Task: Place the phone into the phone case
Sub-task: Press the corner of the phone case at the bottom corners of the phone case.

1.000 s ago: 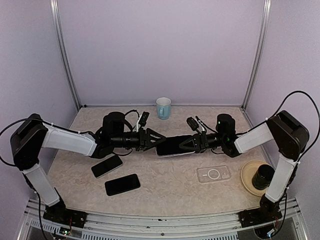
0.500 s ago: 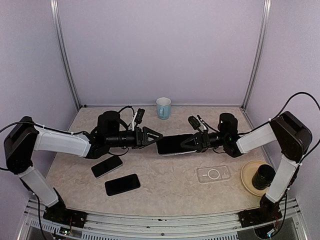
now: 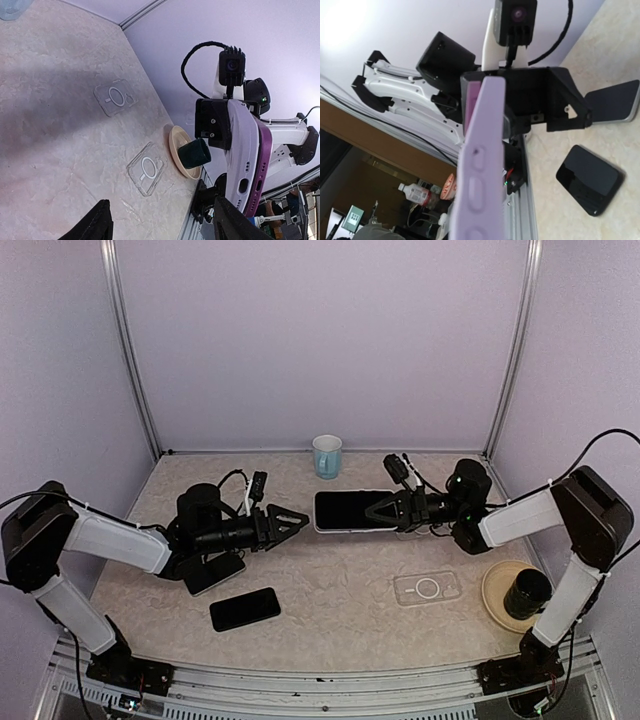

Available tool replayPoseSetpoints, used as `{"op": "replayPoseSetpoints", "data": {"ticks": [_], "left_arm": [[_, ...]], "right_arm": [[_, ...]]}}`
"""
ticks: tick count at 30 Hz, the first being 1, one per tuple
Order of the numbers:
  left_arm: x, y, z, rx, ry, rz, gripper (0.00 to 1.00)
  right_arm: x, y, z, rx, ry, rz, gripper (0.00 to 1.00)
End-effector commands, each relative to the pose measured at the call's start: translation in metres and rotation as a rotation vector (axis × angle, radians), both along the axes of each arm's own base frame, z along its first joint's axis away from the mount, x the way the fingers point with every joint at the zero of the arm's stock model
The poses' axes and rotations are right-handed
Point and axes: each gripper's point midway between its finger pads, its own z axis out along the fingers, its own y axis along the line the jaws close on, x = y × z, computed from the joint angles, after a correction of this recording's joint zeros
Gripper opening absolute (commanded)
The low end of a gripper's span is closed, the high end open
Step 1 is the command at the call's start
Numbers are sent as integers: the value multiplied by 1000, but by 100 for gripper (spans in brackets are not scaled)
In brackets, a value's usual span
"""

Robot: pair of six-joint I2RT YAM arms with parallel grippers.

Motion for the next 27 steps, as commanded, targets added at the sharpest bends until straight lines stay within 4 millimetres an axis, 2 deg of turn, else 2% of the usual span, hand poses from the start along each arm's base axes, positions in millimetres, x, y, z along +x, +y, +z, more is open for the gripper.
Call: {"op": "replayPoseSetpoints", "data": {"ticks": [1, 6, 16, 22, 27], "left_arm": [[4, -8, 30, -100, -42, -14, 67], [1, -15, 39, -143, -42, -48, 68], [-5, -31, 38, -156, -34, -102, 68], [-5, -34, 31, -140, -23, -105, 68], [-1, -43, 19, -41, -25, -90, 65]], "right_arm": [[-1, -3, 32, 60, -112, -15, 0], [-1, -3, 24, 31, -114, -17, 0], [-4, -3, 25, 33, -112, -6, 0], [-8, -5, 33, 54, -105, 14, 0], [-8, -4, 38, 68, -98, 14, 0]]}}
